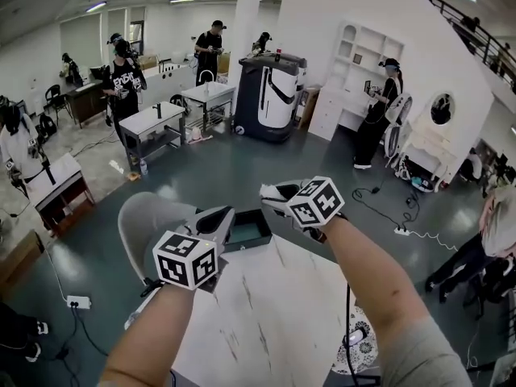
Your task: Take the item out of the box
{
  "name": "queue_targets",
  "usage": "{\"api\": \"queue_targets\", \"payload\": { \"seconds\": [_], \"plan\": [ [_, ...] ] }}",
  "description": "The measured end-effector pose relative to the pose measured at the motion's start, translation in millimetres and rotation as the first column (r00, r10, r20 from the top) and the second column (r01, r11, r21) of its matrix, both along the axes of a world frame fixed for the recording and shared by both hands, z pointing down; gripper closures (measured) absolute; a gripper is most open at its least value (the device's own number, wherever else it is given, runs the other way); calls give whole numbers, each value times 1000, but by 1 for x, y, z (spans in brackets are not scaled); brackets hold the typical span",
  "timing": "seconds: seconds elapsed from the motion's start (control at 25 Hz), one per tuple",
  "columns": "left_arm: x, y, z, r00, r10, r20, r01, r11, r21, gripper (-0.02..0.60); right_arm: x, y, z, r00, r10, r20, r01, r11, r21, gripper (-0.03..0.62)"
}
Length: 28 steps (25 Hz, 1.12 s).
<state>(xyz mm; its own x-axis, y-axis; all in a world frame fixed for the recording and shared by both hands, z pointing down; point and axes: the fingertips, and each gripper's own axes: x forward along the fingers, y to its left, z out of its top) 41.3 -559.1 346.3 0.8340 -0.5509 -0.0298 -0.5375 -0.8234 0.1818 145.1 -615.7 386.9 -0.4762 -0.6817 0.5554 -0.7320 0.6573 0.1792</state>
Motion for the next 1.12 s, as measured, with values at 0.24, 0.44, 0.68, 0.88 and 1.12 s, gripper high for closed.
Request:
{"api": "queue_targets", "payload": {
  "seconds": [0.24,0.44,0.68,0.88,1.12],
  "plan": [
    [8,30,-27,1000,24,17,-25,1000,20,581,14,35,-27,996,51,71,-53,998,33,437],
    [8,58,-45,999,8,38,-10,999,47,582,24,62,-50,993,53,109,-61,996,70,437],
    [29,102,-66,999,-23,36,21,998,54,581,46,100,-84,988,31,150,-48,992,116,437],
    [40,145,-75,997,-58,46,55,997,52,581,54,137,-106,980,-12,197,-15,990,138,437],
    [41,200,-81,993,-109,48,107,993,52,582,62,189,-121,973,-65,220,29,987,159,437]
  ]
}}
